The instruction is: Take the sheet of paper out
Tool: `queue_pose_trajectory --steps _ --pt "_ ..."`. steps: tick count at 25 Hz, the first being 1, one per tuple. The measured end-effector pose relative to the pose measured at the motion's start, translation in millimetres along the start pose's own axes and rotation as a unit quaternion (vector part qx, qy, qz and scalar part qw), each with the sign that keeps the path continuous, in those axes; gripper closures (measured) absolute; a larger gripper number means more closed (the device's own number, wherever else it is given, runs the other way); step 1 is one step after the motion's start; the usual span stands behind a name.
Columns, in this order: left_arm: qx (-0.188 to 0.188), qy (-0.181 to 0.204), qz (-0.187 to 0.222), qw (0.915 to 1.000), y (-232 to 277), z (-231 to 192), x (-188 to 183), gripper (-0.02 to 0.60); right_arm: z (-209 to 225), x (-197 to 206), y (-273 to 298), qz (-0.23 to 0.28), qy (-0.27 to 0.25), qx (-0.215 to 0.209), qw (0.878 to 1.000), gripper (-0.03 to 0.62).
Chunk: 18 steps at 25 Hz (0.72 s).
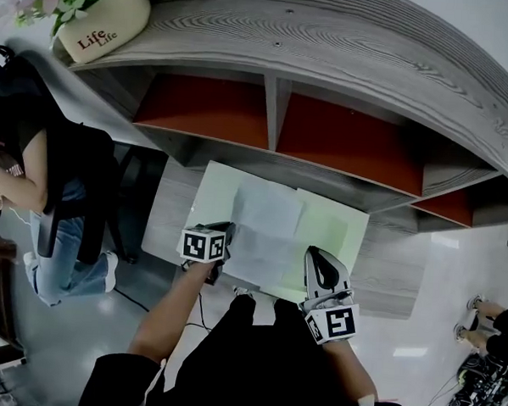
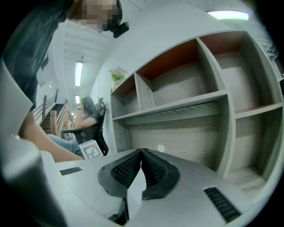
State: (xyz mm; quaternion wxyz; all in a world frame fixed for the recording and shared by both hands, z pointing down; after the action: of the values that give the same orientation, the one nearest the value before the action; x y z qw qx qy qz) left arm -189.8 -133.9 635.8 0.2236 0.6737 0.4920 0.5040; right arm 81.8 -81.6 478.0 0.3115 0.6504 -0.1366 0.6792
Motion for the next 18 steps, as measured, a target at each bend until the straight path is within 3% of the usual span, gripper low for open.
queue_pose_trajectory --steps 4,10,18 --pt "-0.039 0.032 0.034 0.9981 -15 0 2 0.575 -6 -4 6 0.006 -0.006 -0.002 1.000 0.571" --pt "-0.062 0.078 0.097 0.9903 -43 13 3 0.575 -15 -10 12 0.014 -0.008 -0.004 1.000 0.571" --pt "-0.085 0.141 0.203 0.9652 -86 36 1 0.575 -29 -21 19 0.031 -0.028 -0.004 0.999 0.571"
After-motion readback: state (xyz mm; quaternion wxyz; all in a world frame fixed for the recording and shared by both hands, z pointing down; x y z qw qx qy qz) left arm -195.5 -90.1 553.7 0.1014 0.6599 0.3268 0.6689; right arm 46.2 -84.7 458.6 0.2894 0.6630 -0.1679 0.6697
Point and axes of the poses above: the fingertips, and each gripper's own axes: y forward along the fingers, z to its right, x out of its underside, the point moved 7 cm from there along -y, backward along the fingers, and after that the axes turned 4 degrees about -z, right-handed, at the moved point
